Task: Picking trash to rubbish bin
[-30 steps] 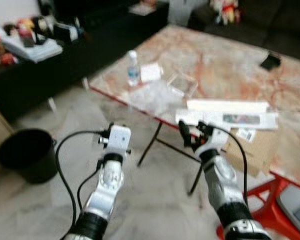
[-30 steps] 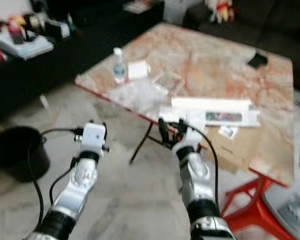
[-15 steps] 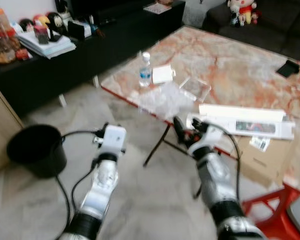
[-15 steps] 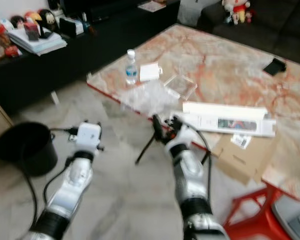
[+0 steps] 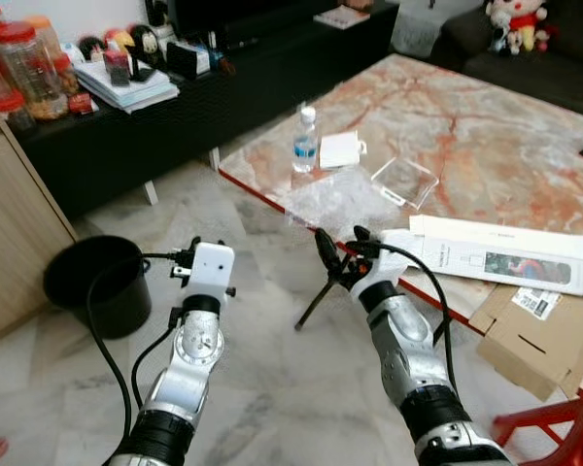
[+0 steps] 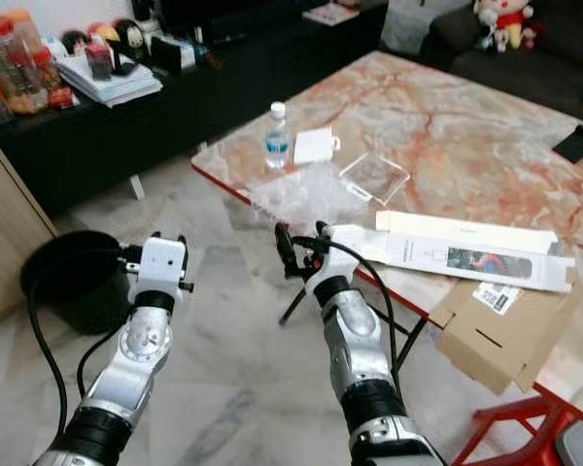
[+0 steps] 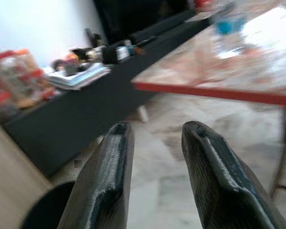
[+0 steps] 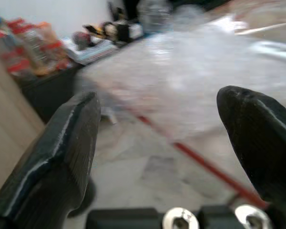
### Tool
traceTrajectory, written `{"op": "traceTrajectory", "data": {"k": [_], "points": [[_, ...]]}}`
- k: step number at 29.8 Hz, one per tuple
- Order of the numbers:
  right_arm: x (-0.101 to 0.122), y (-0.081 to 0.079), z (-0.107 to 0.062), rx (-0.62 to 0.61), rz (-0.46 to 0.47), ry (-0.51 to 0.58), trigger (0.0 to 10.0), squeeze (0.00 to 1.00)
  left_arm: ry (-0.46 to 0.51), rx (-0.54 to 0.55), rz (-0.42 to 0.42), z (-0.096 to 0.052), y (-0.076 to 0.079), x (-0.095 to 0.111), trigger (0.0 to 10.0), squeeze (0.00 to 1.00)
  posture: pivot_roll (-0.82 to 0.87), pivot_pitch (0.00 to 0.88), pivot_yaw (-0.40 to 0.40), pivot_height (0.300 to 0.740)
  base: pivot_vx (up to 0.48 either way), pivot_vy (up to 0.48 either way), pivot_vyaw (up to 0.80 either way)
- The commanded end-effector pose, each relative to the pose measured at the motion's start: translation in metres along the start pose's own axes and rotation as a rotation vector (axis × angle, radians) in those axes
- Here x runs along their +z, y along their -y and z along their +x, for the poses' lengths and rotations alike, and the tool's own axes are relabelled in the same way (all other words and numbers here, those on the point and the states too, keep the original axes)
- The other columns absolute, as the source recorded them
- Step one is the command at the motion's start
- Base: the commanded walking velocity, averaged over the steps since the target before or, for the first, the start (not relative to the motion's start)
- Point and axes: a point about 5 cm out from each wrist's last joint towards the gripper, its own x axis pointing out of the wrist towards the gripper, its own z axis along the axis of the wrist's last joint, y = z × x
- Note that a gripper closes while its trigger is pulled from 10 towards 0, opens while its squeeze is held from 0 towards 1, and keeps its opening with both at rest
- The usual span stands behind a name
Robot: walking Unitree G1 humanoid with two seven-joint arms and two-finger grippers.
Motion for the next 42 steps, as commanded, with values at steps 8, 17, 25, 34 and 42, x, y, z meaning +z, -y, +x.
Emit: {"op": "traceTrajectory", "data": {"k": [8,17,25,34,42], "points": [[0.008,-0.003,0.006,-0.002,0.025,0.027,10.0,0.0,0.018,0.005,0.009,0.001,-0.003,0.003,10.0,0.0,0.04,0.119,-0.082,0.74,0.258,0.0,0.0],[0.013,-0.001,0.006,-0.016,0.037,0.05,10.0,1.0,0.017,0.002,0.008,0.001,-0.003,0.003,10.0,0.0,0.03,0.114,-0.081,0.74,0.259,0.0,0.0],[0.019,-0.004,0.008,0.002,0.044,0.076,10.0,1.0,0.017,-0.007,0.001,0.0,0.001,0.003,10.0,0.0,0.03,0.102,-0.081,0.74,0.259,0.0,0.0],[0.02,-0.004,0.009,-0.006,0.033,0.073,10.0,0.0,0.017,-0.008,-0.001,0.0,0.001,0.003,10.0,0.0,0.03,0.116,-0.083,0.74,0.258,0.0,0.0],[0.021,-0.003,0.009,-0.018,0.032,0.075,10.0,0.0,0.013,0.0,0.002,0.0,-0.001,0.002,10.0,0.0,0.03,0.125,-0.084,0.74,0.259,0.0,0.0]]}}
